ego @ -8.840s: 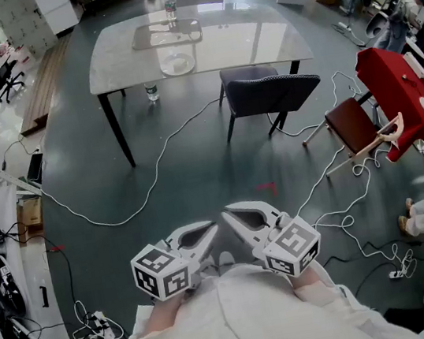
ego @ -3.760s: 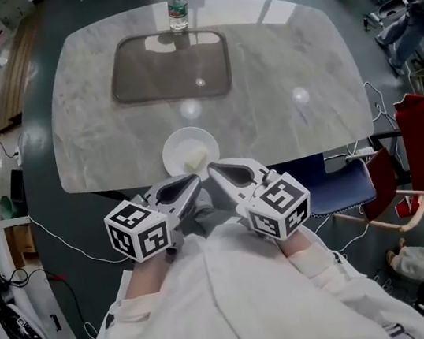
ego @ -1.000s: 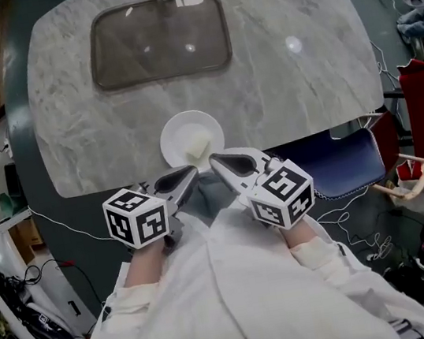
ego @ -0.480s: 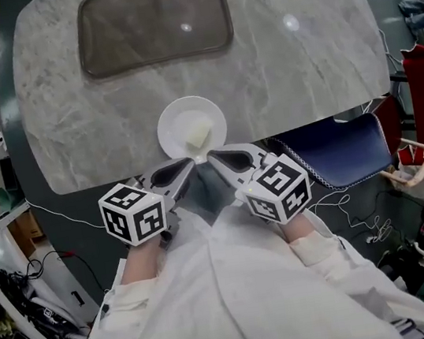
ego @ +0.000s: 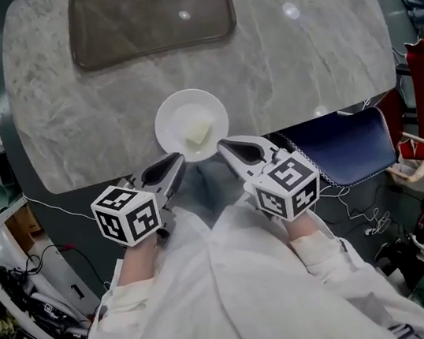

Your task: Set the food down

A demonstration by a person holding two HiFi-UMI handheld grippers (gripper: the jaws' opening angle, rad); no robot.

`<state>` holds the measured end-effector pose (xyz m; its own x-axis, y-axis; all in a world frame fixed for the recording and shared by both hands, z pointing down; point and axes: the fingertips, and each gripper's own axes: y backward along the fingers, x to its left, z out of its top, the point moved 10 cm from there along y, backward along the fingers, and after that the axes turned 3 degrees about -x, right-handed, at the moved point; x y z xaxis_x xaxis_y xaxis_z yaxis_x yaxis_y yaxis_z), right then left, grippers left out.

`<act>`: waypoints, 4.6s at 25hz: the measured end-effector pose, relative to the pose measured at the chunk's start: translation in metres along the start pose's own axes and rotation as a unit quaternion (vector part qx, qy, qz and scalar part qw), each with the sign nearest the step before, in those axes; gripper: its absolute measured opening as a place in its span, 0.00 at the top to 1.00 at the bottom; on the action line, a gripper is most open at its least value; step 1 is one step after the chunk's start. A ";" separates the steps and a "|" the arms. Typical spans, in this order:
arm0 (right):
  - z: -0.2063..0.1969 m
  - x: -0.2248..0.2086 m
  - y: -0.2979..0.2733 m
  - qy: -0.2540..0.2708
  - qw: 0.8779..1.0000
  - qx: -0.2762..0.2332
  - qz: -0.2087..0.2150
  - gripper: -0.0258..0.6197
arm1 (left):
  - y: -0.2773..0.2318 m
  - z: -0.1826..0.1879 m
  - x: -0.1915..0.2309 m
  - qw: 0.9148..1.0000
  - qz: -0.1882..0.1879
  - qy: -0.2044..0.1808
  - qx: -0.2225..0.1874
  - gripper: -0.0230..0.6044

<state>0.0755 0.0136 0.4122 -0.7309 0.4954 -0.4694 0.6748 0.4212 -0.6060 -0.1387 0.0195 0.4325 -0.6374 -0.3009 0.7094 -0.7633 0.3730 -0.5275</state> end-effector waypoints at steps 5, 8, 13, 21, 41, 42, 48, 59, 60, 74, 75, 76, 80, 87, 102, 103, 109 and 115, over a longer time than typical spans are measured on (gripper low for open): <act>-0.004 -0.006 0.001 -0.014 1.000 0.003 -0.001 0.96 | 0.002 0.002 0.002 1.000 0.016 -0.001 -0.006 0.92; -0.005 -0.010 0.001 -0.022 1.000 0.008 0.002 0.95 | 0.005 0.001 0.004 0.999 0.033 0.000 -0.005 0.92; -0.005 -0.016 0.001 -0.035 0.999 0.010 0.008 0.95 | 0.008 0.000 0.009 0.999 0.047 0.013 -0.014 0.92; -0.002 -0.021 -0.003 -0.064 0.998 0.015 0.015 0.81 | 0.011 0.002 0.018 0.998 0.059 0.031 -0.013 0.87; -0.015 -0.030 -0.008 -0.105 0.994 0.032 -0.013 0.81 | 0.004 -0.003 0.024 0.996 0.056 0.066 0.013 0.78; -0.016 -0.029 -0.009 -0.108 0.994 0.032 -0.012 0.82 | 0.003 -0.004 0.023 0.996 0.054 0.068 0.016 0.78; -0.017 -0.030 -0.012 -0.124 0.992 0.036 -0.012 0.82 | 0.000 -0.005 0.022 0.995 0.050 0.084 0.007 0.78; -0.019 -0.036 -0.012 -0.144 0.989 0.034 -0.027 0.88 | -0.001 -0.005 0.029 0.992 0.048 0.116 -0.007 0.82; -0.019 -0.036 -0.012 -0.145 0.989 0.033 -0.026 0.88 | -0.001 -0.005 0.030 0.992 0.050 0.118 -0.007 0.83; -0.021 -0.037 -0.016 -0.173 0.985 0.014 -0.024 0.90 | -0.004 -0.004 0.033 0.989 0.058 0.132 -0.028 0.87; -0.021 -0.037 -0.016 -0.172 0.985 0.013 -0.025 0.90 | -0.004 -0.004 0.034 0.989 0.055 0.135 -0.031 0.87; -0.020 -0.038 -0.016 -0.170 0.985 0.012 -0.026 0.91 | -0.004 -0.003 0.034 0.989 0.052 0.136 -0.032 0.88; -0.021 -0.037 -0.015 -0.160 0.986 0.015 -0.036 0.94 | -0.005 -0.001 0.032 0.991 0.049 0.119 -0.028 0.89; -0.022 -0.036 -0.014 -0.161 0.986 0.019 -0.044 0.94 | -0.006 0.002 0.030 0.992 0.048 0.110 -0.025 0.89; -0.013 -0.035 0.004 -0.167 0.985 -0.019 -0.029 0.94 | -0.004 0.009 0.017 0.995 0.034 0.088 -0.026 0.89; -0.011 -0.036 0.005 -0.166 0.986 -0.021 -0.028 0.94 | -0.004 0.010 0.015 0.995 0.034 0.086 -0.027 0.89; 0.003 -0.038 0.010 -0.147 0.989 -0.029 -0.011 0.94 | -0.001 0.018 0.007 0.996 0.034 0.075 -0.043 0.89; 0.014 -0.041 0.019 -0.130 0.991 -0.039 0.012 0.94 | 0.002 0.021 -0.006 0.995 0.038 0.066 -0.060 0.89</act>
<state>0.1164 -0.0091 0.4111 -0.7090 0.2978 -0.6392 0.6910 0.4739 -0.5458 -0.1384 0.0037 0.4174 -0.6678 -0.1527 0.7285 -0.6897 0.4948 -0.5286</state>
